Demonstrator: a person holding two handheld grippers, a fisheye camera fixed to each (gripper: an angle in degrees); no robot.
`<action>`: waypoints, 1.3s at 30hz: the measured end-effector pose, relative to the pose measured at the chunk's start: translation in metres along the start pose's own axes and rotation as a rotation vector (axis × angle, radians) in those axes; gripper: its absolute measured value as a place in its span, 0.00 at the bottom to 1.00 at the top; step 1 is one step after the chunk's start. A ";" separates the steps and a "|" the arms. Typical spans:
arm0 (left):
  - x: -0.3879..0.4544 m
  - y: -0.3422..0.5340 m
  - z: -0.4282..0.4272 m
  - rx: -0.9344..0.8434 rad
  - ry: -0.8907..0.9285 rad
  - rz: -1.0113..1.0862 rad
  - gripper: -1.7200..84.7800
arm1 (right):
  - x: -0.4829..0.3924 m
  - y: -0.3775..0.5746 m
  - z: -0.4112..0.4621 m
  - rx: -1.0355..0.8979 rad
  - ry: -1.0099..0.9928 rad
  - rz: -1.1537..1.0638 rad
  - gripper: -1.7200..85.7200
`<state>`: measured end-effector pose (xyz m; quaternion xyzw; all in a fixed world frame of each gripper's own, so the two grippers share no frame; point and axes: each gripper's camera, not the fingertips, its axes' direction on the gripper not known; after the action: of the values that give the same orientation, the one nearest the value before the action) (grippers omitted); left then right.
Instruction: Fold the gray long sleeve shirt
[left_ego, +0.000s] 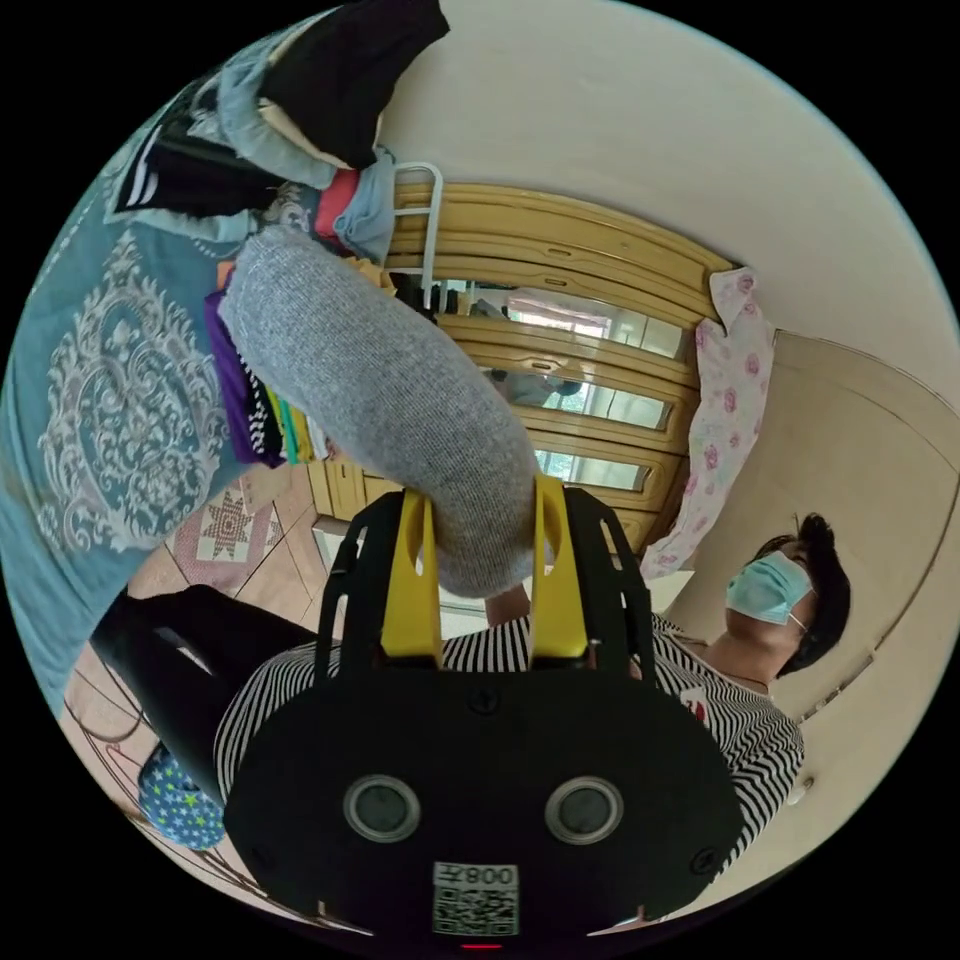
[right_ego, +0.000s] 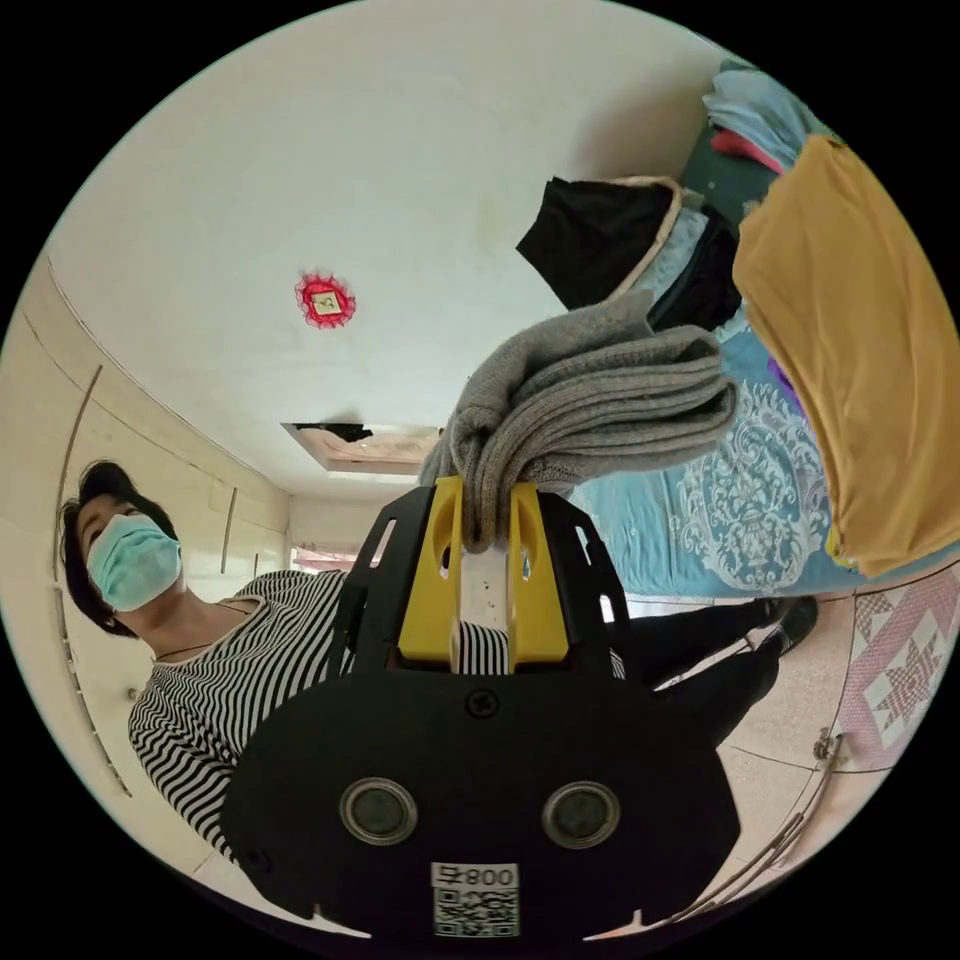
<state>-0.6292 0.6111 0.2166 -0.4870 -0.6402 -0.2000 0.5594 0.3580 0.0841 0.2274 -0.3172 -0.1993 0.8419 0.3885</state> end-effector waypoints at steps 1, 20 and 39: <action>0.013 -0.031 0.013 -0.009 0.003 0.027 0.19 | -0.011 -0.015 -0.015 0.016 0.014 -0.011 0.10; 0.172 -0.587 0.300 0.220 -0.097 0.353 0.19 | -0.092 -0.468 -0.339 -0.072 0.220 -0.280 0.11; 0.054 -0.816 0.523 0.275 -0.405 0.056 0.20 | 0.015 -0.600 -0.405 -0.177 0.732 -0.071 0.07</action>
<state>-1.5881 0.6885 0.3475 -0.4539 -0.7468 0.0065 0.4860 0.9458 0.5031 0.2792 -0.6223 -0.1299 0.6383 0.4342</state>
